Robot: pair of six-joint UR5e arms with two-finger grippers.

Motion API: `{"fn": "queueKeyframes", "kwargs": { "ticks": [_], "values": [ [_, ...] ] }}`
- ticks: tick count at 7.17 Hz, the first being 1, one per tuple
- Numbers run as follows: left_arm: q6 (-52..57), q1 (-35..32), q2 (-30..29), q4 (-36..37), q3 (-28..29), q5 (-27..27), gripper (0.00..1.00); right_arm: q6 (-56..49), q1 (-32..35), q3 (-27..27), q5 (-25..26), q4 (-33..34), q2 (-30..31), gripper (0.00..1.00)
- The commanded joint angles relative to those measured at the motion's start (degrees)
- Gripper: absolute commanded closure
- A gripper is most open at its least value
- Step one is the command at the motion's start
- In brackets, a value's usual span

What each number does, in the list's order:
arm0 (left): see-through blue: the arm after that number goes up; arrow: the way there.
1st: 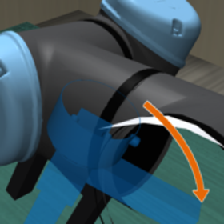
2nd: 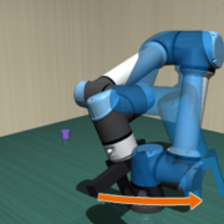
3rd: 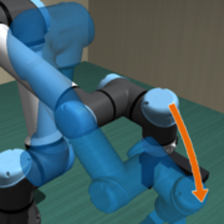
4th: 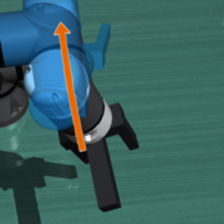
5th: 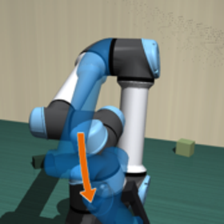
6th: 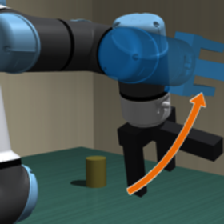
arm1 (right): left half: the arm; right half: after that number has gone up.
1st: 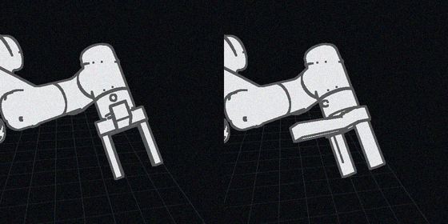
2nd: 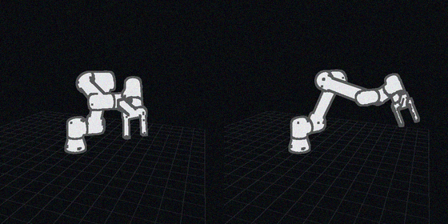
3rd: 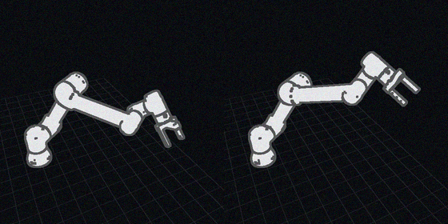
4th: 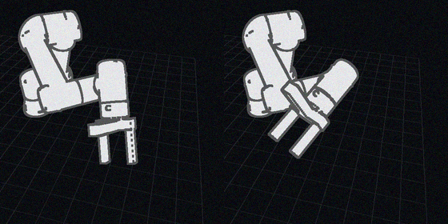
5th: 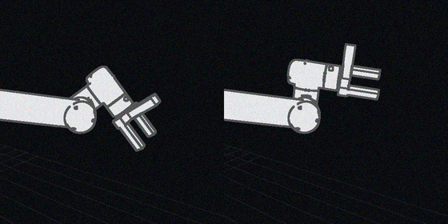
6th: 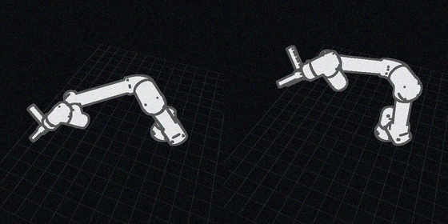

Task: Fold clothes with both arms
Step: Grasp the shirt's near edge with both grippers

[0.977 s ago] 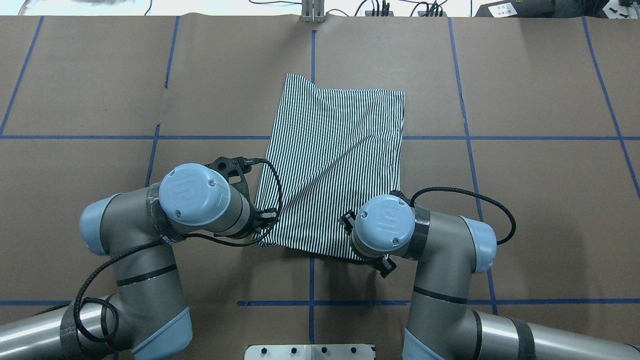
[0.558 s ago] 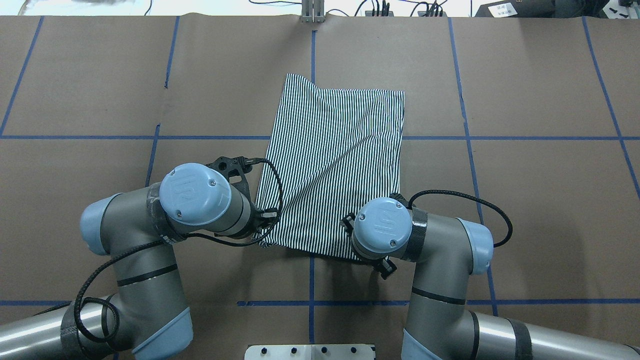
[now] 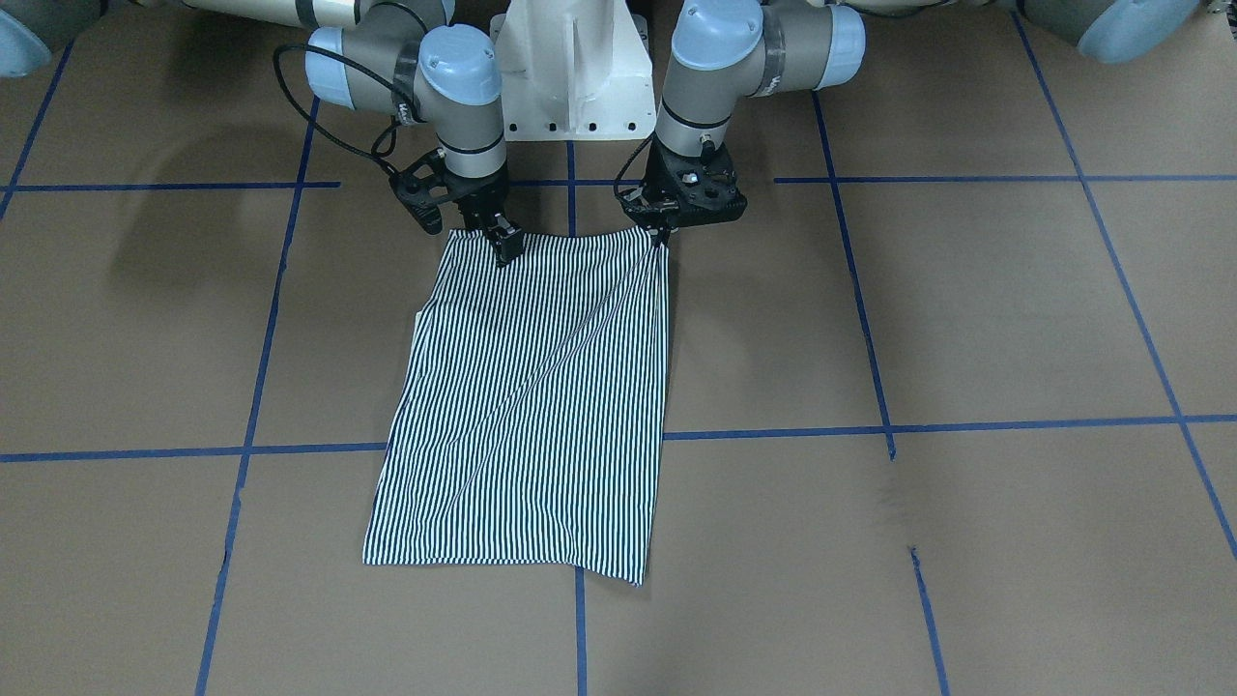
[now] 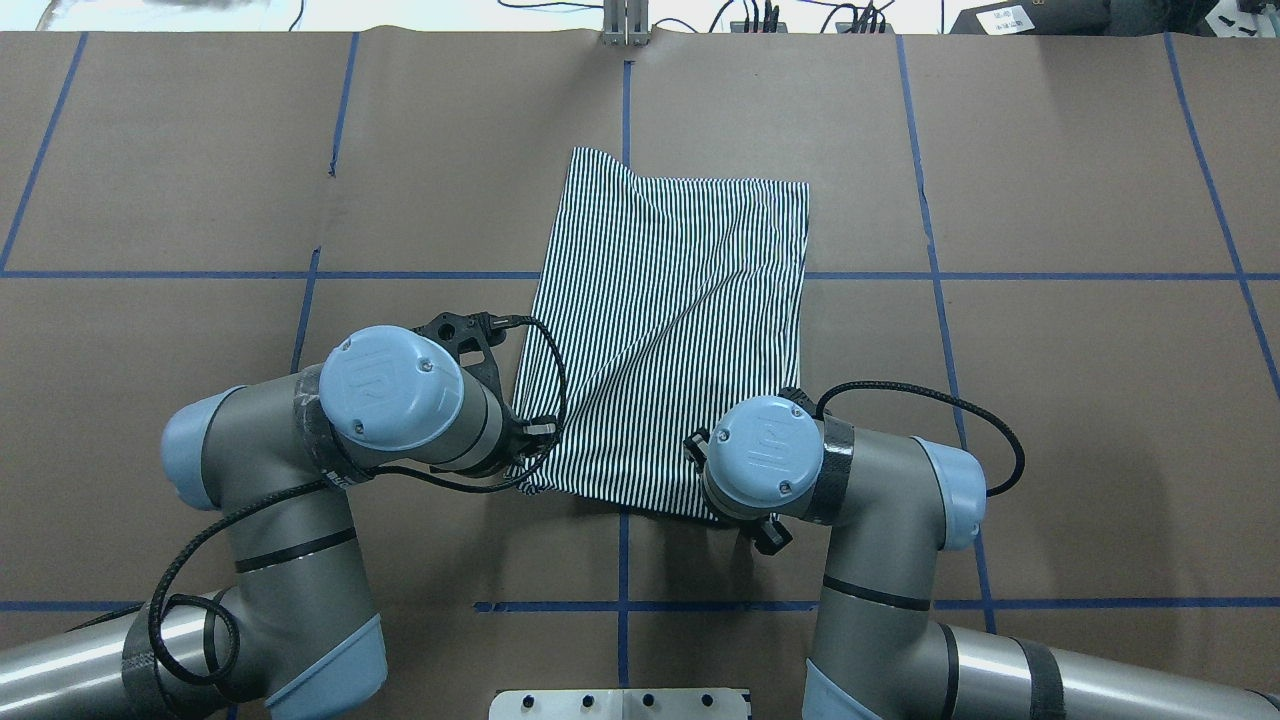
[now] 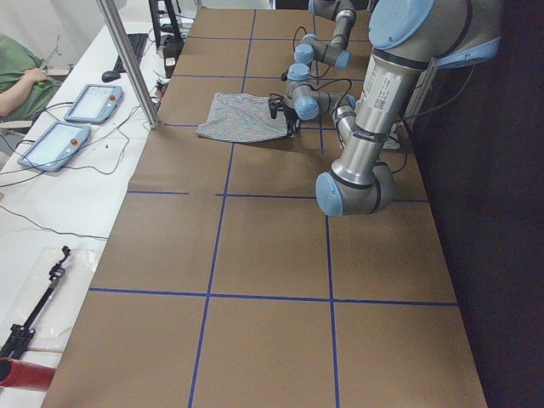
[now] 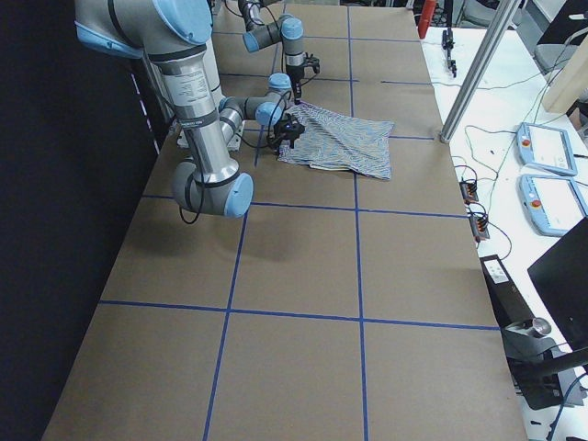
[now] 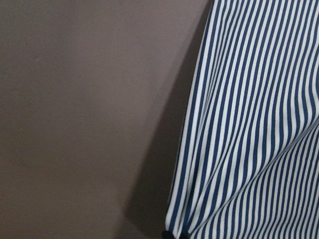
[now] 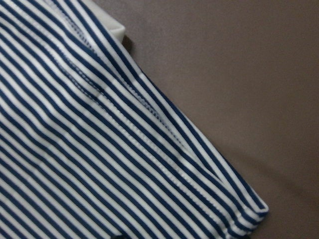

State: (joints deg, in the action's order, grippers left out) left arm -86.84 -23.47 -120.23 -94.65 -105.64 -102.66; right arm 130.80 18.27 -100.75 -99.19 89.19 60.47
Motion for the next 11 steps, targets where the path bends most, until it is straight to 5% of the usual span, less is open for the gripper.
{"fn": "queueKeyframes", "kwargs": {
  "ticks": [1,9,11],
  "values": [
    [0.0,0.0,0.1,0.0,0.0,0.0,1.0,3.7,-0.1,-0.4,2.1,0.4,-0.1,1.0],
    [-0.8,0.2,-0.3,0.0,-0.3,-0.3,1.0,2.8,0.0,-2.9,-0.6,0.5,-0.6,1.0],
    [-5.7,5.0,1.0,2.0,-5.3,-0.1,1.0,-0.8,-1.0,-8.4,-0.7,0.4,1.6,1.0]
  ]
}}
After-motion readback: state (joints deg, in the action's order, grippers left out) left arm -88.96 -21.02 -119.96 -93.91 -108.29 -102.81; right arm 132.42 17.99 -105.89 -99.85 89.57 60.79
